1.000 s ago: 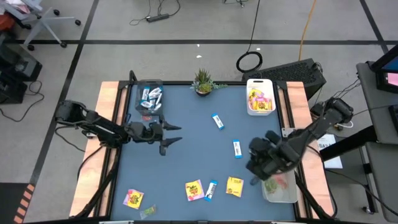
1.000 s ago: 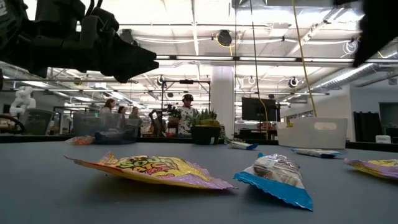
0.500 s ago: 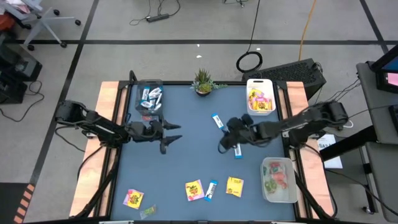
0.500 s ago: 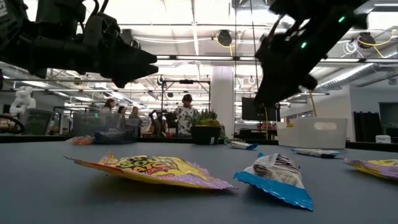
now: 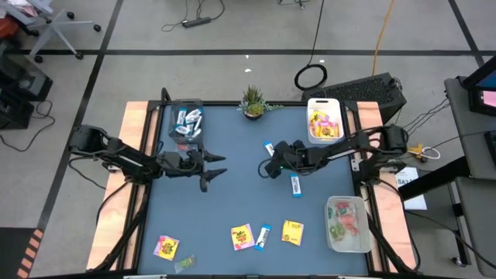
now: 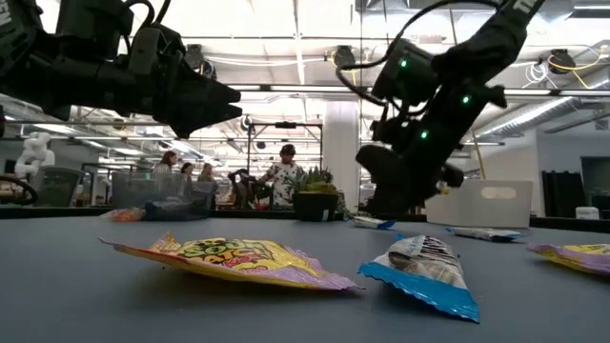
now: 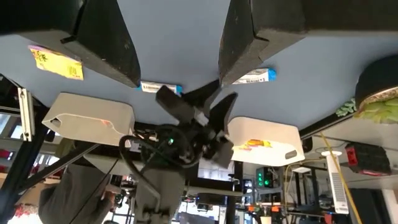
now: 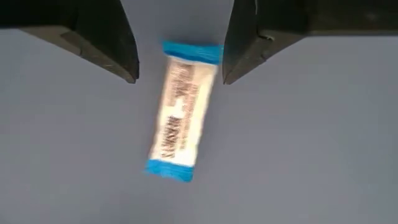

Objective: Sort candy
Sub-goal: Put the top white chocolate bar into the transparent black bin

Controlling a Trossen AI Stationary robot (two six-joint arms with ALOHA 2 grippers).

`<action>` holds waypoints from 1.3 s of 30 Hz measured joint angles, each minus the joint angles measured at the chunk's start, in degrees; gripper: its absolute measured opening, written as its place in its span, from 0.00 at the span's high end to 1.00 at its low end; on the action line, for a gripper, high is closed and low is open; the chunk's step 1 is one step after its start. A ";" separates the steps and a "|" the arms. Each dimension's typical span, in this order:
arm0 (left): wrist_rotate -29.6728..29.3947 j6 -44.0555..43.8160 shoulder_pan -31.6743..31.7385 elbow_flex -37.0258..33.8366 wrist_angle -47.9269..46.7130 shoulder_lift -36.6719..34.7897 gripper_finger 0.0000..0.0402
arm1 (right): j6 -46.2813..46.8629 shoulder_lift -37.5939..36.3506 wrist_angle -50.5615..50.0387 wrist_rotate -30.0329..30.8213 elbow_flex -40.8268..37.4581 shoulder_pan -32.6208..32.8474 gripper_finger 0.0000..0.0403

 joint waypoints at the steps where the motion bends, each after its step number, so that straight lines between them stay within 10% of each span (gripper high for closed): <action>1: -0.02 0.00 0.00 0.01 -0.03 0.00 0.44 | -0.01 0.93 1.21 -0.61 0.00 -0.36 0.47; 8: -0.21 -0.47 0.09 0.03 0.00 0.00 0.44 | -0.81 4.84 5.63 -3.13 0.10 -2.35 0.56; 19: 0.81 -21.44 7.47 1.66 -9.70 -0.04 0.44 | -15.21 4.84 12.80 -2.59 -0.02 1.07 0.98; 39: 9.24 -22.78 5.58 12.19 -15.09 9.35 0.35 | -40.46 4.81 33.75 0.30 2.24 12.86 0.95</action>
